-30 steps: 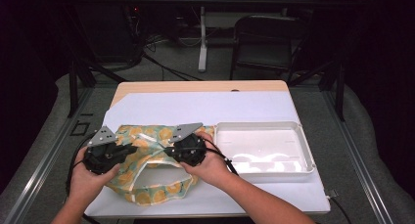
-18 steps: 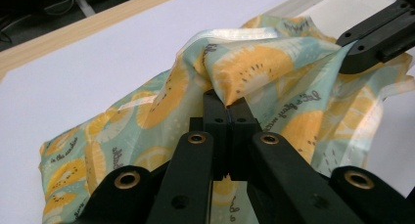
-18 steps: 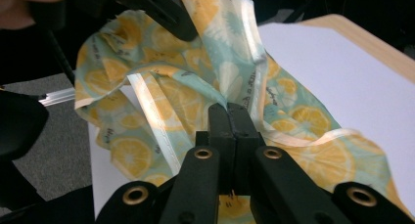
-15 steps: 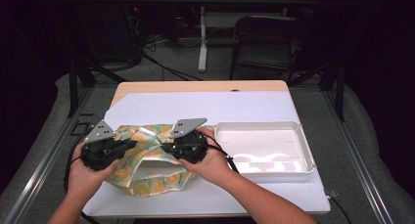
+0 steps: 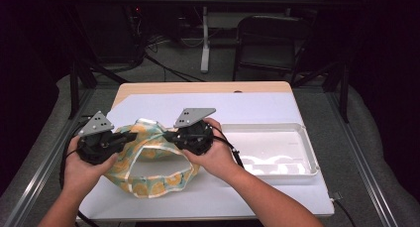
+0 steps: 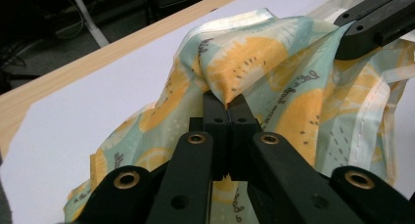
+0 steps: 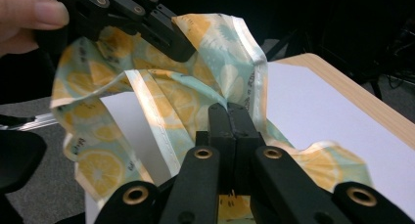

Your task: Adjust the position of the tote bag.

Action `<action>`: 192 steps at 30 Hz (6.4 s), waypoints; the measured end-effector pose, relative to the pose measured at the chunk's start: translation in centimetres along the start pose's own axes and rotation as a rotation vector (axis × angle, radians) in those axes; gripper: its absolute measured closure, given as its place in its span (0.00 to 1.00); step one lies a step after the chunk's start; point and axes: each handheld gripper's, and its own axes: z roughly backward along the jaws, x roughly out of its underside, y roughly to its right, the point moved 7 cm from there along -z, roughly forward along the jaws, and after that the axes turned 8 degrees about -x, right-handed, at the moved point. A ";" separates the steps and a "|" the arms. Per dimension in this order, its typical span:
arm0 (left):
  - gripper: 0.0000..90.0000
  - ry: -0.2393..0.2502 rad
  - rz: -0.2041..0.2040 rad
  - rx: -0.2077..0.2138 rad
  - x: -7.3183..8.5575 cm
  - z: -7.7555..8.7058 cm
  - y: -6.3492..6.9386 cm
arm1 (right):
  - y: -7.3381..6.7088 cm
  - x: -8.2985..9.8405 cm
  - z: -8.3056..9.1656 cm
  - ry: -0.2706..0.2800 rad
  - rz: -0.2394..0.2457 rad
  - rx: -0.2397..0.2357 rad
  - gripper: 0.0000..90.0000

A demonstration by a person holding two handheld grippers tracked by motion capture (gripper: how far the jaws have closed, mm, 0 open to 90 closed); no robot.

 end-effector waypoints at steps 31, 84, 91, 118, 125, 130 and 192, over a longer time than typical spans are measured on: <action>1.00 -0.175 0.055 -0.055 1.3 -7.8 -4.2 | 5.6 3.6 -6.1 -0.194 -0.094 0.051 1.00; 1.00 -0.216 0.130 -0.134 2.4 -11.9 -6.5 | 8.1 5.8 -6.6 -0.176 -0.206 0.092 0.60; 1.00 -0.201 0.134 -0.148 2.2 -11.7 -6.8 | 7.0 6.6 -7.1 -0.184 -0.206 0.044 0.54; 1.00 -0.187 0.140 -0.163 2.3 -11.4 -7.0 | 8.4 7.4 -7.0 -0.247 -0.137 0.222 1.00; 0.99 -0.201 0.141 -0.151 3.0 -12.1 -6.7 | 10.1 6.6 -6.2 -0.214 -0.157 0.283 1.00; 0.99 -0.200 0.145 -0.151 3.0 -12.4 -6.6 | 10.7 6.3 -6.2 -0.214 -0.153 0.306 1.00; 0.54 -0.194 -0.022 0.031 6.4 -11.1 -0.1 | 13.3 9.0 -8.4 -0.294 -0.265 0.287 0.99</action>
